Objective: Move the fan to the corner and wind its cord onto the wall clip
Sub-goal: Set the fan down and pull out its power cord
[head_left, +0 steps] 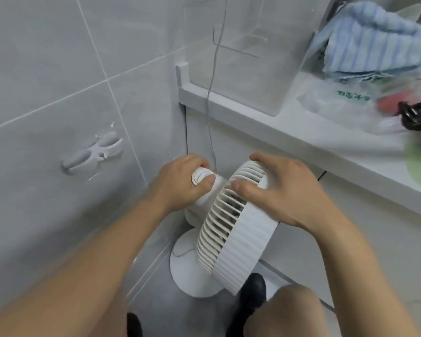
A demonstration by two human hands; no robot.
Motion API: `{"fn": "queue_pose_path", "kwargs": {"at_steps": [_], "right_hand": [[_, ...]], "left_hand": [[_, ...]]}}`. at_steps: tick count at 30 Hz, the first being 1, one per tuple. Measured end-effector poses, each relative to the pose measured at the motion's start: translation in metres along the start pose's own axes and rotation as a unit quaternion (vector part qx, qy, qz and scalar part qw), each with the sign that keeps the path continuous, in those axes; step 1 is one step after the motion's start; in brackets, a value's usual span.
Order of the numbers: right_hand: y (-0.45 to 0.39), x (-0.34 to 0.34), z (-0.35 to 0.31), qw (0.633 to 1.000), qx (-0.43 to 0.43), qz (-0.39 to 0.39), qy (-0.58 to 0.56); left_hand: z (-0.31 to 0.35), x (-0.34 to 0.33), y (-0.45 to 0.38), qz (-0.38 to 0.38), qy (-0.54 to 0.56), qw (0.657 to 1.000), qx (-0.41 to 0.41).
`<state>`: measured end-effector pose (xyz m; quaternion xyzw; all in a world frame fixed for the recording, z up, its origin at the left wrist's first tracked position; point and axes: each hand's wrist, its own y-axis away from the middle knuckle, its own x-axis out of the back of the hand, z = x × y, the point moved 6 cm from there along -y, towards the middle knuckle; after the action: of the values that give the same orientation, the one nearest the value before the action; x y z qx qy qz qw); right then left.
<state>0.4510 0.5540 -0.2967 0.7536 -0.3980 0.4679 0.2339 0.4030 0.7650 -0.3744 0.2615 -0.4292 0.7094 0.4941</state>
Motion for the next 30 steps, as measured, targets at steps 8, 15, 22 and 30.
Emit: {"fn": "queue_pose_path", "kwargs": {"at_steps": [8, 15, 22, 30], "right_hand": [[-0.003, -0.002, -0.016, 0.999, 0.028, -0.003, 0.017], [0.008, -0.004, -0.014, 0.998, 0.065, -0.017, 0.017], [0.028, 0.009, -0.013, 0.992, 0.113, -0.042, -0.023], [0.017, 0.021, -0.013, 0.987, 0.130, -0.094, -0.013]], "left_hand": [[-0.008, 0.013, 0.007, -0.005, 0.027, 0.999, 0.042], [-0.001, 0.014, 0.030, 0.006, 0.046, 0.994, 0.094], [0.013, 0.010, 0.053, -0.005, 0.094, 0.986, 0.135], [0.013, 0.018, 0.081, -0.021, 0.115, 0.980, 0.162]]}}
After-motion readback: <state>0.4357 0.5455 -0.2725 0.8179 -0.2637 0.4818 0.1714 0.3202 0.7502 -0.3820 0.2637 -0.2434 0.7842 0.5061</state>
